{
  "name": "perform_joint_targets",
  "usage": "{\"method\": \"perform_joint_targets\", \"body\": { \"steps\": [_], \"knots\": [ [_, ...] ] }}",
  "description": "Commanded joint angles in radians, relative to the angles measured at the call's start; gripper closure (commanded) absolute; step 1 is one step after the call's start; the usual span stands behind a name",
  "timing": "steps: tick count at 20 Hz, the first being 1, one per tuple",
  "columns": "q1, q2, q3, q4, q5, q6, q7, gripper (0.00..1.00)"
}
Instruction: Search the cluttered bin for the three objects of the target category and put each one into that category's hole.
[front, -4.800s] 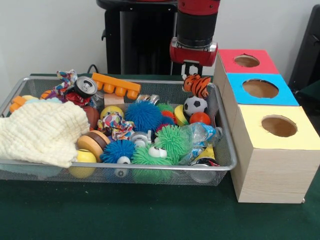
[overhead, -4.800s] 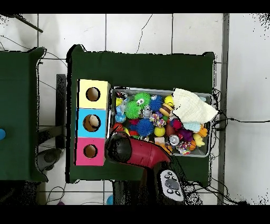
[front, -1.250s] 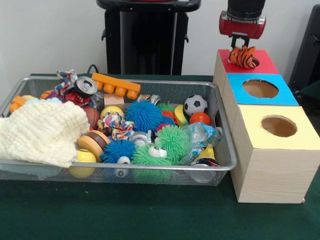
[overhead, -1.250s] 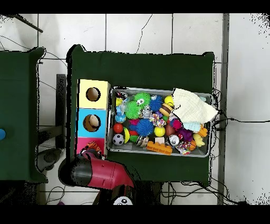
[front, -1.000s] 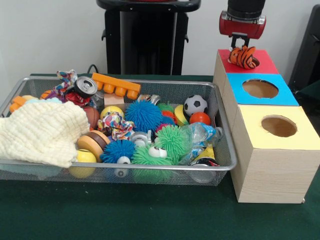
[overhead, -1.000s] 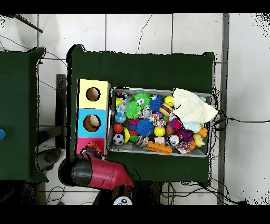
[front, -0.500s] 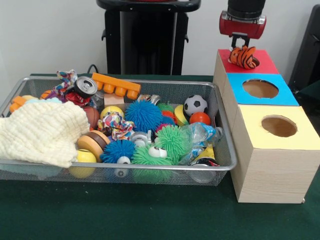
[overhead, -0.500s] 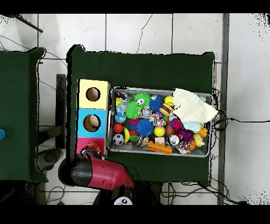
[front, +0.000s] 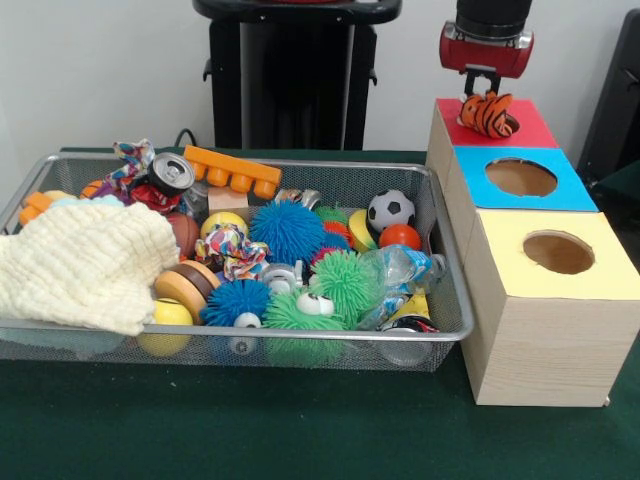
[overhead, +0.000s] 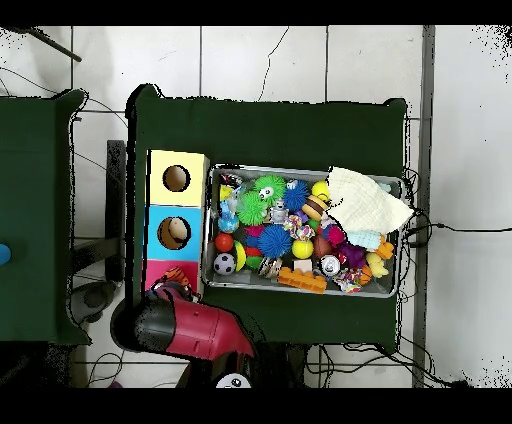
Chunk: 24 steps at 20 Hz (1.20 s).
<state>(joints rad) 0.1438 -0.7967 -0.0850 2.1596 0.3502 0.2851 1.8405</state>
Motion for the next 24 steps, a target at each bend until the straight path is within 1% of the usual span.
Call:
{"method": "perform_joint_targets", "body": {
  "steps": [1,3,6,7,10,12,13,15,17,20,24],
  "knots": [
    [0.026,-0.017,0.057,0.039,0.062,0.027,0.255,1.0],
    [0.032,-0.027,0.046,0.034,0.061,0.038,0.256,1.0],
    [0.047,-0.014,0.021,0.01,0.052,0.051,0.252,1.0],
    [0.063,-0.01,0.004,-0.002,0.046,0.056,0.254,1.0],
    [0.08,-0.043,-0.03,-0.026,0.034,0.123,0.253,1.0],
    [0.08,-0.061,-0.038,-0.038,0.033,0.164,0.254,1.0],
    [0.076,-0.063,-0.033,-0.03,0.037,0.157,0.25,1.0],
    [0.062,-0.047,-0.01,-0.01,0.052,0.111,0.242,1.0],
    [0.053,-0.022,0.005,0.006,0.048,0.069,0.227,1.0],
    [0.042,-0.006,0.025,0.034,0.046,0.019,0.221,1.0],
    [0.028,0.039,0.045,0.039,0.039,-0.04,0.216,1.0]
  ]
}}
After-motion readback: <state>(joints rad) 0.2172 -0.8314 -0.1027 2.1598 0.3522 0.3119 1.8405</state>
